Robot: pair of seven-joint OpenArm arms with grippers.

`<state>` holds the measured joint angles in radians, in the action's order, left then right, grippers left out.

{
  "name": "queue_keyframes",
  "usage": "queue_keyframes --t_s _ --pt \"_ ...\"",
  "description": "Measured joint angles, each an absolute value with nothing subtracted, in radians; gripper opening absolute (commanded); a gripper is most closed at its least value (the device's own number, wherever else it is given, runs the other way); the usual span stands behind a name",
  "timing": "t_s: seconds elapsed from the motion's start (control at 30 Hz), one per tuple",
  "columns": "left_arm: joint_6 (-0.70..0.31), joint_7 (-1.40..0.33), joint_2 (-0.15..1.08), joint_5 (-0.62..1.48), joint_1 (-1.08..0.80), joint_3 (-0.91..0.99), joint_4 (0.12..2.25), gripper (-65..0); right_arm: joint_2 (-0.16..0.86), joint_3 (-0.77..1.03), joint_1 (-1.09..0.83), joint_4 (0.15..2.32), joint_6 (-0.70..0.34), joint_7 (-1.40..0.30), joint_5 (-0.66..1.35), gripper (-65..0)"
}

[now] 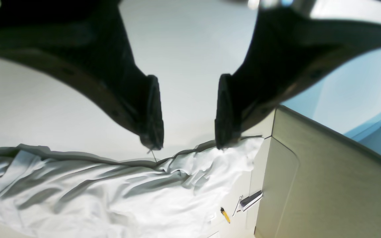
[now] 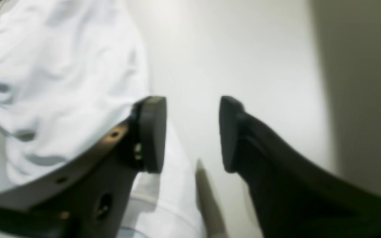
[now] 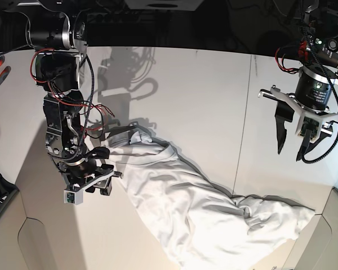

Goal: Layout the t-shirt on the table in an organized manner, then fold the t-shirt properly
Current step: 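Lower the right gripper onto the t-shirt collar and grasp it, then drag the grasped collar with the right gripper away from the shirt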

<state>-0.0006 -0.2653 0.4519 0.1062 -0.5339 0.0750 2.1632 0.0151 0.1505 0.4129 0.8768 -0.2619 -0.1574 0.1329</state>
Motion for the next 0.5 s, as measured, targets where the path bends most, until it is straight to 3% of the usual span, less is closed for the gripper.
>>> queue_keyframes --t_s 0.33,0.43,0.5 --pt "0.000 -0.265 0.452 0.106 -0.514 0.075 2.163 -35.8 0.014 0.139 0.425 0.694 -0.277 -0.094 0.165 -39.1" --pt "0.000 -0.265 0.452 0.106 -0.508 0.075 2.163 -35.8 0.015 0.106 0.427 0.668 -0.280 -0.071 0.169 -48.0" --pt "0.000 -0.265 0.452 0.106 -0.503 0.075 2.163 -35.8 0.016 0.078 0.429 0.661 -0.280 -0.074 0.171 -61.4"
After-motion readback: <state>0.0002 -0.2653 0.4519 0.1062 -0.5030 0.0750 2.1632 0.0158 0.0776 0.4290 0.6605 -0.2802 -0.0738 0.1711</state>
